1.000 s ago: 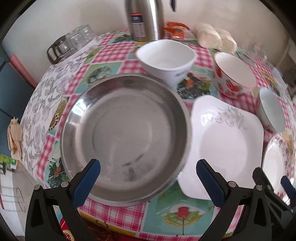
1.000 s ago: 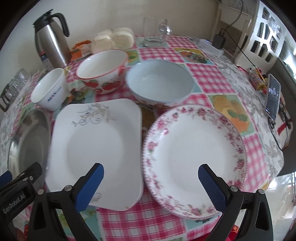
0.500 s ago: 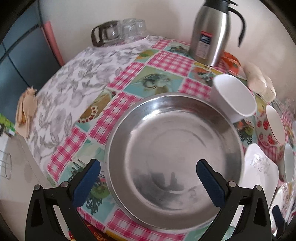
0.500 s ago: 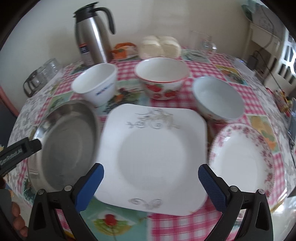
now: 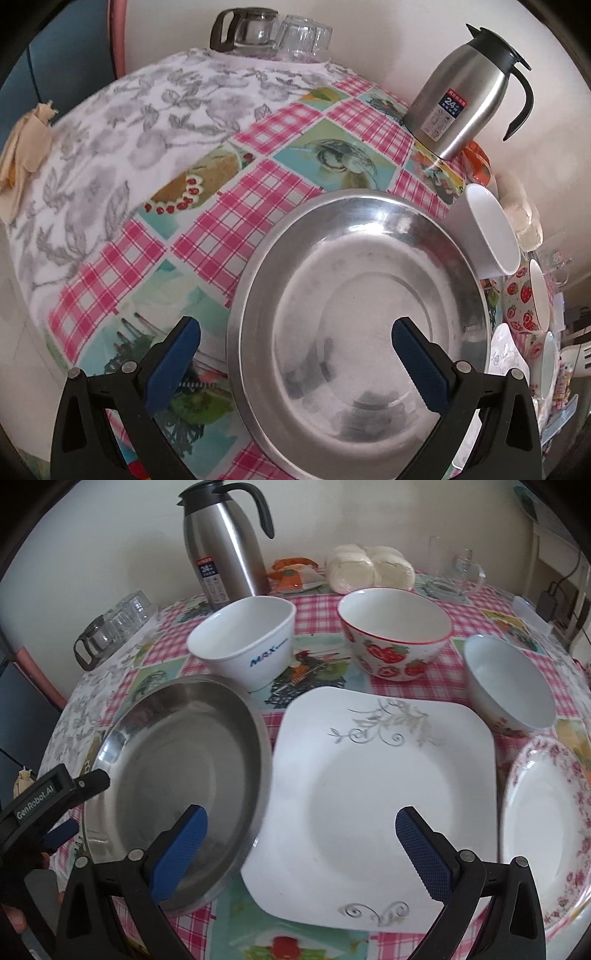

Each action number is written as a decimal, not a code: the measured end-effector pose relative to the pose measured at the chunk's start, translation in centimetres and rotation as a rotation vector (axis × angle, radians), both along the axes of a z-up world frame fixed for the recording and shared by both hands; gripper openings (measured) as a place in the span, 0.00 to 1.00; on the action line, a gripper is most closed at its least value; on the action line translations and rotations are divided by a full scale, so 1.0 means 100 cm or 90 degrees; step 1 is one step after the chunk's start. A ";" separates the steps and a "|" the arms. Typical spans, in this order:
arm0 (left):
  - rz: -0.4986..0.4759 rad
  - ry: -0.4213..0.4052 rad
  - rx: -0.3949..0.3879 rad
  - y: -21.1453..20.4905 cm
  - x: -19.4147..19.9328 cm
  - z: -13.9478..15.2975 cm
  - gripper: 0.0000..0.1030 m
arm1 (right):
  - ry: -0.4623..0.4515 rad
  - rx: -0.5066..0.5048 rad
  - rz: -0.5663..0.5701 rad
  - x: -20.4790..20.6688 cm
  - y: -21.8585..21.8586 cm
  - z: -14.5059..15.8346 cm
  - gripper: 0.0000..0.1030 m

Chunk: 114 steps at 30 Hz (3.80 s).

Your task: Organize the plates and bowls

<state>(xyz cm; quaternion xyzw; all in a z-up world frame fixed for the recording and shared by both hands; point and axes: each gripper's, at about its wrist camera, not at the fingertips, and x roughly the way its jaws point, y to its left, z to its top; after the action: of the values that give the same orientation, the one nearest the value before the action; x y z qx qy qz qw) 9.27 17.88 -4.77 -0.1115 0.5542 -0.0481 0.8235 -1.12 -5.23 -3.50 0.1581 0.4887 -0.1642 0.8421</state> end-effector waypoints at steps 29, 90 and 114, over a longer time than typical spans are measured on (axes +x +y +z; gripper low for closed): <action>-0.068 0.005 0.095 -0.002 0.040 -0.022 0.42 | -0.013 0.051 0.013 0.031 -0.005 -0.021 0.33; -0.006 0.004 0.011 0.043 0.020 -0.019 0.20 | -0.043 0.076 0.078 0.042 0.014 -0.015 0.11; -0.027 -0.047 0.063 0.016 -0.018 0.043 0.20 | -0.109 0.080 0.104 0.006 -0.005 0.033 0.12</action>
<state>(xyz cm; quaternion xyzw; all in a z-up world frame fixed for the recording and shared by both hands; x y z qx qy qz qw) 7.49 19.50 -0.50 -0.0571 0.5277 -0.0420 0.8465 -0.48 -5.71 -0.20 0.1838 0.4357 -0.0496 0.8797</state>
